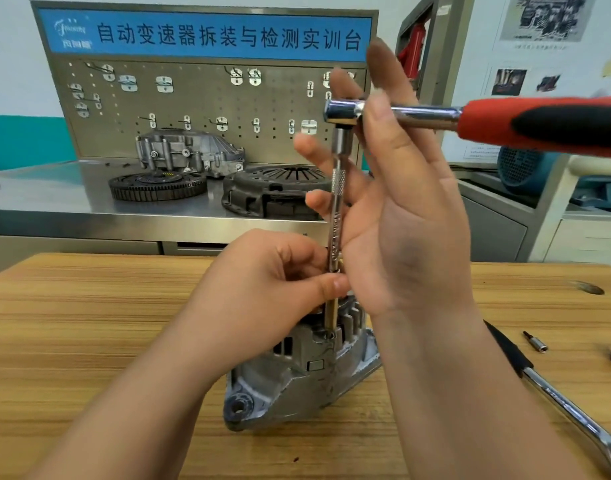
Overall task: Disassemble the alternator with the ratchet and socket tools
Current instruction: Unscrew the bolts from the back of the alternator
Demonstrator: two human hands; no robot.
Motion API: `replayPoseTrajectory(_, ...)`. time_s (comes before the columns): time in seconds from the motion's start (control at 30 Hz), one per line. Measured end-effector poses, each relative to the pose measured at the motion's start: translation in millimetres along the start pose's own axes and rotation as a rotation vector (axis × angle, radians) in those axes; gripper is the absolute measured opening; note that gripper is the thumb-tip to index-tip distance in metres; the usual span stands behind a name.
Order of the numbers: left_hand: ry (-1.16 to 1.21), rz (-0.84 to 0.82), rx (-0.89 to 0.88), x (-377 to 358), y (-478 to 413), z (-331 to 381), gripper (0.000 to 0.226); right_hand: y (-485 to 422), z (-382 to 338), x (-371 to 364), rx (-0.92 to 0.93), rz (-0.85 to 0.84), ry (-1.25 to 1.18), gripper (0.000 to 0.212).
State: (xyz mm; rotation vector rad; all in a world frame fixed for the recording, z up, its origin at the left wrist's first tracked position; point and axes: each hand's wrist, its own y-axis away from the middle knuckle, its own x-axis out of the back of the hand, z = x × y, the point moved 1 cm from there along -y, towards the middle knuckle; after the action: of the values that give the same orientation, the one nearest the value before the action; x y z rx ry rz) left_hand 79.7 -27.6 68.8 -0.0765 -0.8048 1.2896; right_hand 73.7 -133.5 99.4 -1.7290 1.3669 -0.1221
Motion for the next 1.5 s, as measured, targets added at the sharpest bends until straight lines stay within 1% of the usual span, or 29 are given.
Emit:
replayPoseTrajectory(0.03, -0.006, -0.023, -0.012, 1.3, 0.0, 0.4, 0.009, 0.5, 0.2, -0.1, -0.017, -0.004, -0.016, 0.02)
replayPoseTrajectory(0.13, -0.026, -0.098, -0.062, 3.3, 1.8, 1.1, 0.02, -0.7, 0.4, 1.5, -0.111, -0.006, -0.058, 0.03)
replayPoseTrajectory(0.2, -0.038, -0.092, -0.076, 2.3, 2.7, 1.9, 0.026, -1.7, 0.9, 2.3, -0.146, -0.009, -0.058, 0.034)
replayPoseTrajectory(0.3, -0.034, -0.019, -0.057, -1.5, 1.1, 0.6, 0.028, -0.8, 0.8, 1.0, -0.059, -0.013, -0.001, 0.022)
replayPoseTrajectory(0.4, -0.051, 0.02, -0.036, -2.4, 0.3, -0.9, 0.021, -0.4, -0.1, -0.8, 0.013, -0.025, 0.025, 0.021)
replayPoseTrajectory(0.47, -0.078, 0.02, -0.041, -1.6, 0.6, -2.0, 0.019, 0.0, 0.4, -0.8, 0.007, -0.025, 0.004, 0.02)
replayPoseTrajectory(0.53, -0.055, 0.006, -0.045, 0.1, 0.6, -1.5, 0.016, 0.1, 1.1, 0.3, -0.041, -0.017, -0.022, 0.025)
replayPoseTrajectory(0.6, -0.017, -0.057, -0.063, 1.8, 0.2, -2.1, 0.014, -0.8, 1.0, 2.3, -0.103, -0.007, -0.051, 0.033)
replayPoseTrajectory(0.67, -0.006, -0.111, -0.078, 3.2, 0.2, -4.2, 0.018, -1.7, 0.0, 3.1, -0.125, 0.004, -0.057, 0.035)
replayPoseTrajectory(0.7, -0.007, -0.106, -0.077, 3.7, 0.1, -5.1, 0.017, -1.6, -0.6, 2.8, -0.107, 0.006, -0.037, 0.032)
replayPoseTrajectory(0.8, 0.022, -0.045, -0.047, 2.3, -1.0, -7.5, 0.007, -0.4, -1.8, -0.5, -0.008, -0.024, 0.058, 0.022)
replayPoseTrajectory(0.87, 0.012, -0.006, -0.049, 0.0, -0.6, -6.6, 0.013, 0.2, -1.6, -2.4, 0.005, -0.042, 0.056, 0.02)
replayPoseTrajectory(0.97, -0.008, 0.017, -0.072, -1.4, 0.0, -4.4, 0.019, 0.2, -0.9, -1.1, -0.042, -0.033, 0.013, 0.022)
replayPoseTrajectory(1.03, 0.0, 0.019, -0.077, -1.3, -0.1, -3.7, 0.025, -1.4, -1.5, 1.6, -0.123, -0.026, -0.046, 0.031)
replayPoseTrajectory(1.07, 0.021, 0.001, -0.075, -1.4, -0.1, -2.9, 0.025, -2.5, -2.1, 3.1, -0.164, -0.025, -0.069, 0.036)
replayPoseTrajectory(1.13, 0.044, -0.067, -0.066, -1.1, 0.6, -1.8, 0.016, -3.6, -2.2, 4.7, -0.206, -0.021, -0.081, 0.041)
replayPoseTrajectory(1.17, 0.033, -0.087, -0.07, -0.3, 1.1, -1.1, 0.013, -3.3, -1.6, 4.7, -0.196, -0.014, -0.073, 0.039)
replayPoseTrajectory(1.23, 0.012, -0.07, -0.075, 0.6, 1.1, -2.0, 0.015, -1.9, -0.7, 3.1, -0.118, -0.002, -0.028, 0.029)
replayPoseTrajectory(1.27, 0.009, -0.045, -0.074, 0.6, 0.9, -2.3, 0.026, -1.4, -0.8, 1.7, -0.071, -0.002, -0.001, 0.024)
replayPoseTrajectory(1.3, 0.004, -0.019, -0.072, 0.4, 1.0, -1.0, 0.041, -1.3, -1.2, 0.4, -0.033, -0.008, 0.018, 0.024)
replayPoseTrajectory(1.33, 0.001, 0.0, -0.074, -0.2, 0.9, -0.4, 0.052, -1.5, -1.6, -0.6, -0.01, -0.015, 0.025, 0.026)
replayPoseTrajectory(1.37, -0.001, 0.013, -0.076, -0.5, 0.8, -0.3, 0.055, -1.8, -1.8, -1.0, 0.001, -0.019, 0.026, 0.027)
replayPoseTrajectory(1.4, -0.004, 0.017, -0.081, -0.5, 0.7, -0.1, 0.053, -2.0, -1.8, -0.8, 0.004, -0.022, 0.022, 0.026)
replayPoseTrajectory(1.5, -0.022, -0.018, -0.076, 1.2, -0.6, -0.9, 0.036, -1.3, -1.0, 0.1, -0.042, -0.021, -0.027, 0.021)
